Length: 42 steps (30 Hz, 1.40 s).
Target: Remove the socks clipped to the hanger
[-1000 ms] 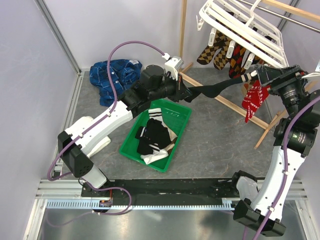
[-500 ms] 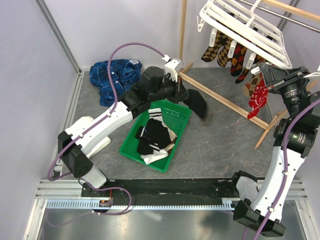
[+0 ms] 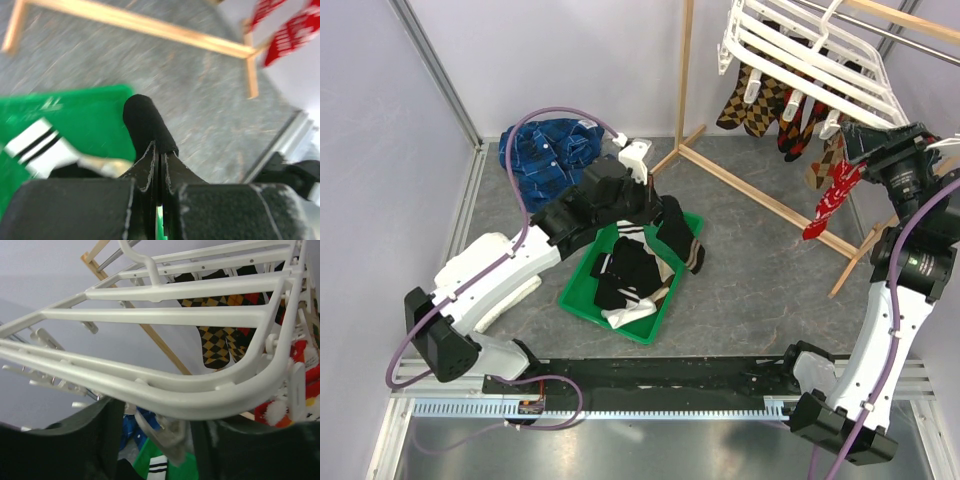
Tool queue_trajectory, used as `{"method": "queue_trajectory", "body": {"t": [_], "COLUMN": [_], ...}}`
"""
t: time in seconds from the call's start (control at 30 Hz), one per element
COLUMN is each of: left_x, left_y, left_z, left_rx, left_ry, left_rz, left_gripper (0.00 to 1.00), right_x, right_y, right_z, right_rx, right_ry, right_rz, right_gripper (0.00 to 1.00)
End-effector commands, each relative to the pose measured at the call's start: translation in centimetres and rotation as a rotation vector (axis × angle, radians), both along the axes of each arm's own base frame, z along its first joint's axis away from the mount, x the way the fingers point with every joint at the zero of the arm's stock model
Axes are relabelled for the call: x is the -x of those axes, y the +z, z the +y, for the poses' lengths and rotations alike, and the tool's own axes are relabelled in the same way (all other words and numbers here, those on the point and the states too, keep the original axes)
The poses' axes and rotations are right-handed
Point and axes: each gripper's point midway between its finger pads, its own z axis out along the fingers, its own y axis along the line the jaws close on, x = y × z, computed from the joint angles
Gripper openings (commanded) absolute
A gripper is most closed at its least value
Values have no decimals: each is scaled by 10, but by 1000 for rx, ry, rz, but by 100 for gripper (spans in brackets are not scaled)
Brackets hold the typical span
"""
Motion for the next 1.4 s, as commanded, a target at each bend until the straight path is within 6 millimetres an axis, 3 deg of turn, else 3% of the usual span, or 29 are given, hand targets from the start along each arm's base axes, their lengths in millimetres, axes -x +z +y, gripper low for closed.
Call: {"method": "queue_trajectory", "body": {"t": [0.0, 0.23, 0.33, 0.4, 0.6, 0.63, 0.73, 0.97, 1.07, 1.17, 1.3, 1.37], "left_x": [-8, -17, -24, -30, -50, -52, -53, -58, -52, -43, -22, -14], "left_y": [-43, -113, -130, -128, -68, -52, -33, -24, -33, -67, -139, -160], "left_z": [38, 54, 61, 68, 90, 89, 80, 64, 47, 32, 34, 41], "left_rx": [-140, -257, -287, -285, -226, -218, -192, -170, -125, -102, -126, -141], "left_ry": [142, 212, 265, 306, 394, 389, 334, 280, 207, 139, 142, 165], "left_rz": [44, 161, 193, 189, 80, 52, 21, 18, 54, 141, 299, 345], "left_gripper": [2, 2, 2, 2, 2, 2, 2, 2, 2, 2, 2, 2], "right_x": [4, 11, 19, 23, 32, 33, 39, 50, 50, 53, 55, 61], "right_y": [11, 1, 1, -2, -10, -10, -15, -21, -27, -30, -36, -41], "right_z": [-2, 3, 6, 7, 16, 17, 23, 34, 37, 42, 53, 60], "right_rx": [62, 71, 77, 81, 58, 57, 48, 76, 76, 73, 100, 121], "right_ry": [-27, -18, -21, -32, -2, 1, 21, 40, 51, 69, 107, 120], "right_rz": [-22, 1, 5, 17, 38, 37, 44, 30, 40, 31, 38, 30], "right_gripper": [72, 96, 98, 98, 98, 98, 98, 98, 98, 98, 98, 98]}}
